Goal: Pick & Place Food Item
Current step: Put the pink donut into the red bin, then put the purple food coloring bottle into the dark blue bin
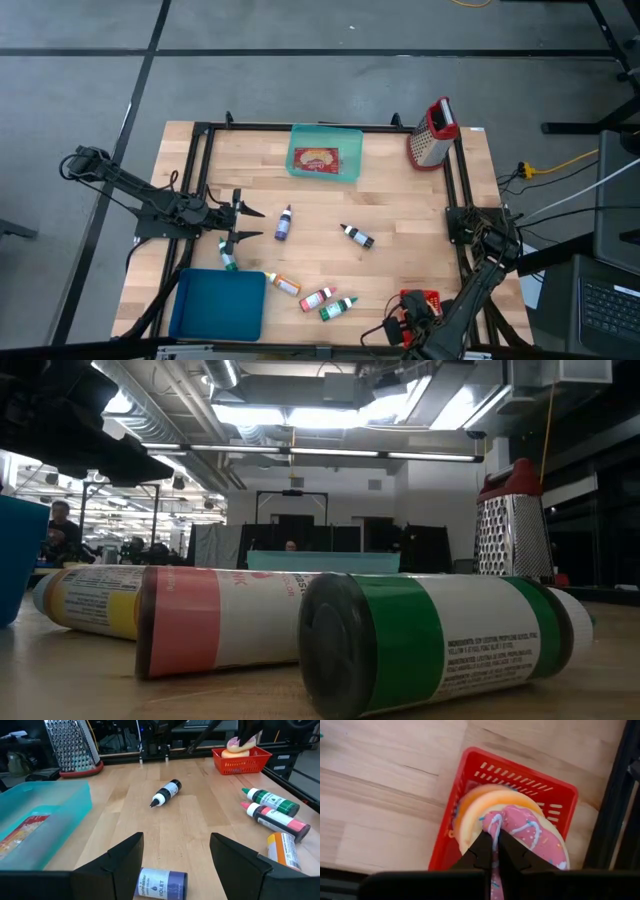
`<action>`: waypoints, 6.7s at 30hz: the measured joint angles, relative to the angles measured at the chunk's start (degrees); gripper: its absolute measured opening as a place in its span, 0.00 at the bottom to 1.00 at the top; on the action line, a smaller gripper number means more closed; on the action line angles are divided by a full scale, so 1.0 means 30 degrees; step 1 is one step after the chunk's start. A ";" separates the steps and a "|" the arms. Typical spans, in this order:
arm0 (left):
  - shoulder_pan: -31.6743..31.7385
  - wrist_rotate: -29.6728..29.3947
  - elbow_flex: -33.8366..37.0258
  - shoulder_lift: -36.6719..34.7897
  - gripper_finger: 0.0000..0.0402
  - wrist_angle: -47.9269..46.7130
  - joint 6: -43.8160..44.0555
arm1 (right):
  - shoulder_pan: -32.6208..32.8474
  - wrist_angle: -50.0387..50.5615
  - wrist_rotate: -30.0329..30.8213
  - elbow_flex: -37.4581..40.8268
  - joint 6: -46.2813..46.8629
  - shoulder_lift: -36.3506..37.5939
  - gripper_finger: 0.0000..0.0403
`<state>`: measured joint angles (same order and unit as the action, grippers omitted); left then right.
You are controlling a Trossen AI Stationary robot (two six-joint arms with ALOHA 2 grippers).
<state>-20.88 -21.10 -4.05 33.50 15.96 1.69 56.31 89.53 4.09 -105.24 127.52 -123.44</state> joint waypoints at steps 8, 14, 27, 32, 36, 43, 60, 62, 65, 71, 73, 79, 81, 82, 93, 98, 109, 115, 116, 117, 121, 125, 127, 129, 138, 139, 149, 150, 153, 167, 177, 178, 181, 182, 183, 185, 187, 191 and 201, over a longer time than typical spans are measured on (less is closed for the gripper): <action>-0.0002 -0.0030 0.0000 0.0003 0.56 0.0017 0.0000 | -0.0049 -0.0260 0.1443 0.0140 -0.0128 0.0000 0.17; -0.0007 -0.0104 0.0000 0.0002 0.56 0.0038 -0.0015 | -0.0087 -0.0098 0.1395 -0.0093 -0.0291 0.0000 0.33; -0.0006 -0.0138 0.0000 0.0000 0.56 0.0353 -0.0294 | -0.0380 0.0156 0.3269 -0.1222 -0.0549 0.1222 0.47; -0.0007 -0.0124 0.0000 0.0000 0.56 0.1071 -0.0702 | -0.0782 0.0156 0.5311 -0.1229 -0.1279 0.1863 0.46; 0.0000 -0.0084 -0.0128 0.0007 0.56 0.1733 -0.1140 | -0.1435 0.0163 0.8395 -0.1229 -0.2717 0.2390 0.46; 0.0678 -0.1905 -0.1043 0.0000 0.56 0.1416 0.0573 | -0.3569 0.0160 1.3630 -0.1229 -0.7544 0.2730 0.46; 0.4260 -0.4437 -0.2404 0.0668 0.56 -0.4383 0.6381 | -1.0683 0.0159 2.1661 -0.1229 -1.9134 0.3518 0.46; 0.4255 -0.4176 -0.2404 0.0753 0.56 -0.4526 0.6788 | -1.1365 0.0162 2.2500 -0.1229 -2.0233 0.3917 0.46; 0.4255 -0.4091 -0.2426 0.1039 0.56 -0.5216 0.8663 | -1.2337 0.0163 2.3803 -0.1229 -2.1682 0.4583 0.46; 0.4258 -0.6404 -0.2419 0.1879 0.56 -0.7739 1.2092 | -1.4206 0.0163 2.6118 -0.1237 -2.2584 0.5166 0.46; 0.4255 -0.6906 -0.2426 0.2109 0.56 -0.7709 1.2651 | -1.4686 0.0158 2.6368 -0.1043 -2.2450 0.5174 0.46; 0.4255 -0.7654 -0.2426 0.2772 0.56 -0.8009 1.4143 | -1.6072 0.0163 2.6787 0.0611 -2.1594 0.5173 0.46; 0.4252 -0.7725 -0.2426 0.3018 0.56 -0.8266 1.4195 | -1.6443 0.0170 2.6944 0.1044 -2.1114 0.5166 0.46; 0.4248 -0.7864 -0.2426 0.3121 0.56 -0.8391 1.4198 | -1.6600 0.0163 2.7080 0.1215 -2.0908 0.5166 0.46; 0.4248 -0.8524 -0.2419 0.3264 0.56 -0.7582 0.9836 | -1.6966 -0.0158 2.8498 0.1585 -2.0710 0.4969 0.46; 0.4249 -1.0645 -0.2419 0.3264 0.56 -0.7223 0.7636 | -1.7384 -0.0672 2.7083 0.1590 -2.3210 0.4976 0.46; 0.5371 -0.9315 -0.2419 0.3257 0.56 -0.4295 0.3094 | -1.6725 -0.9766 2.6327 0.1590 -2.8806 0.3560 0.46; 0.6481 -0.7934 -0.2322 0.3259 0.56 -0.4235 0.3047 | -1.6188 -1.4598 2.5319 0.1598 -3.3596 0.2565 0.46; 0.6577 -0.7918 -0.2267 0.3264 0.56 -0.4245 0.3108 | -1.6189 -1.5817 2.4930 0.1598 -3.4879 0.2361 0.46; 0.6667 -0.7802 -0.2237 0.3257 0.56 -0.4245 0.3118 | -1.6201 -1.7179 2.4152 0.1603 -3.6428 0.2268 0.46; 0.6952 -0.7027 -0.2237 0.3242 0.56 -0.4226 0.3162 | -1.5918 -2.8902 1.8209 0.3188 -4.5073 0.2280 0.46; 0.7053 -0.6866 -0.2237 0.3242 0.56 -0.4264 0.3169 | -1.5481 -4.1929 0.9343 0.6033 -5.2186 0.2245 0.46; 0.7053 -0.6515 -0.2237 0.3242 0.56 -0.4376 0.3364 | -1.5496 -4.2649 0.6240 0.6634 -5.1327 0.2563 0.46; 0.6978 -0.6181 -0.2229 0.3242 0.56 -0.4431 0.3943 | -1.5634 -4.0593 0.4483 0.6894 -4.9573 0.3020 0.46; 0.6585 -0.3738 -0.2226 0.3568 0.56 -0.4346 0.8424 | -1.3823 -3.2593 0.8639 0.6894 -4.5144 0.3905 0.46; 0.6673 -0.3759 -0.2229 0.3765 0.56 -0.4173 0.9103 | -1.3596 -3.2349 0.9834 0.6894 -4.5149 0.3905 0.46; 0.6855 -0.1988 -0.2871 0.8196 0.56 0.0212 1.2333 | -1.2940 -2.9450 1.4296 0.6894 -4.5140 0.3927 0.46; 0.6849 -0.1897 -0.3317 0.8918 0.56 0.0112 1.2465 | -1.2954 -2.9304 1.4297 0.6894 -4.5120 0.3927 0.46; 0.6852 -0.1330 -0.4977 1.1219 0.56 -0.0682 1.2684 | -1.2900 -2.9457 1.4450 0.7264 -4.5147 0.3942 0.46; 0.6727 -0.0431 -1.0737 1.6578 0.60 -0.8267 1.5878 | -1.2859 -2.9265 1.4563 0.7703 -4.6917 0.3934 0.46; 0.5623 -0.0968 -1.1495 1.9009 0.61 -0.8241 1.9680 | -1.2735 -2.9278 1.1623 0.7703 -4.7655 0.3934 0.46; 0.5576 -0.0981 -1.1497 1.9351 0.61 -0.8182 2.0062 | -1.2716 -2.9285 1.1416 0.7703 -4.7637 0.3928 0.46; 0.5552 -0.1399 -1.1600 2.0166 0.61 -0.8090 2.0977 | -1.2490 -2.9200 1.0833 0.7703 -4.7189 0.3927 0.46; 0.5552 -0.1578 -1.1606 2.0401 0.61 -0.8034 2.1159 | -1.2345 -2.9150 1.0744 0.7703 -4.7153 0.3933 0.46; 0.5552 -0.1744 -1.1606 2.0606 0.61 -0.8040 2.1250 | -1.2183 -2.9110 1.0668 0.7703 -4.7154 0.3927 0.46; 0.5559 -0.1972 -1.1615 2.0771 0.59 -0.8015 2.1213 | -1.1864 -2.9031 1.0603 0.7703 -4.7160 0.3927 0.46; 0.5489 -0.2079 -1.1584 2.0756 0.55 -0.7988 2.1244 | -1.1583 -2.9027 1.0552 0.7703 -4.7167 0.3927 0.46; 0.5207 -0.1987 -1.1531 2.0363 0.41 -0.7897 2.1659 | -1.1091 -2.8768 1.0630 0.7703 -4.7144 0.3928 0.46; 0.4274 -0.0563 -1.1524 2.0061 0.21 -0.8035 2.1886 | -1.0160 -2.8165 1.0772 0.7703 -4.6723 0.3927 0.46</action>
<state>-8.06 -22.79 -38.63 93.68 -8.15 67.35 25.83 5.03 36.41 -82.13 -12.64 -111.66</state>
